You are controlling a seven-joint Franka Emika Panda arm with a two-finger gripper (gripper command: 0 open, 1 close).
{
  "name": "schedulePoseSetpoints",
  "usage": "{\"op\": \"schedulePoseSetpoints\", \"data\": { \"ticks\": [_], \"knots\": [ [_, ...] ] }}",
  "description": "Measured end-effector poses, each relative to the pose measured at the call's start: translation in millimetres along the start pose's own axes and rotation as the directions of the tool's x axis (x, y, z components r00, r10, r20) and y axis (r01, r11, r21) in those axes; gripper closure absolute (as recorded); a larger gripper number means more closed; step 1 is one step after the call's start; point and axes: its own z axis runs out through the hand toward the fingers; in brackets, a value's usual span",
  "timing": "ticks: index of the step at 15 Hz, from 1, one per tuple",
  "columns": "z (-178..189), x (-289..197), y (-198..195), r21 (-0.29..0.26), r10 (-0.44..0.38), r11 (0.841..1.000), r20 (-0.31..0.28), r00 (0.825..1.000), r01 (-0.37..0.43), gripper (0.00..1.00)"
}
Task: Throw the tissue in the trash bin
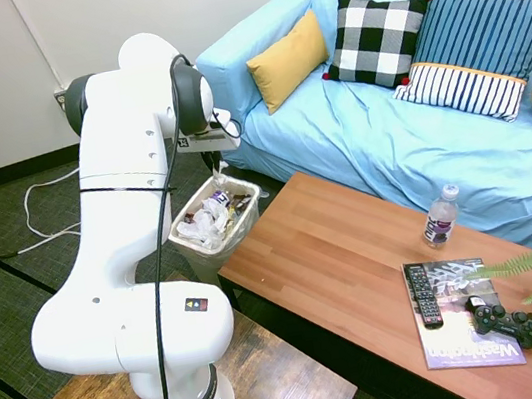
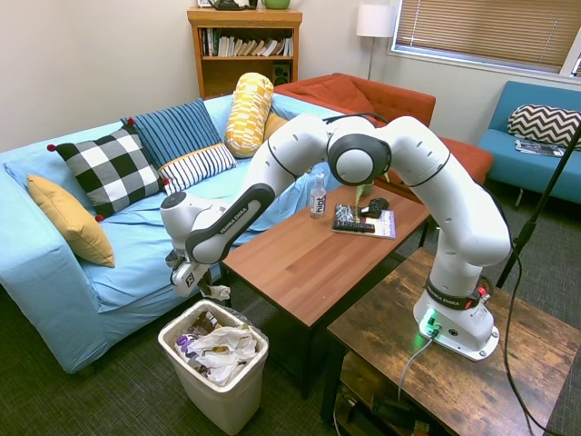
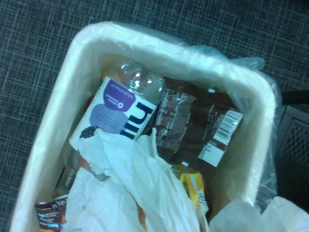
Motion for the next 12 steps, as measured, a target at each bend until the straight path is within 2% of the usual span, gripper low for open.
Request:
{"op": "schedulePoseSetpoints", "data": {
  "ticks": [6, 12],
  "knots": [
    [17, -3, -10, -0.002, -0.006, 1.0, 0.006, 1.0, 0.006, 0.0],
    [18, -3, -10, -0.004, -0.004, 1.0, 0.005, 1.0, 0.004, 0.0]
  ]
}}
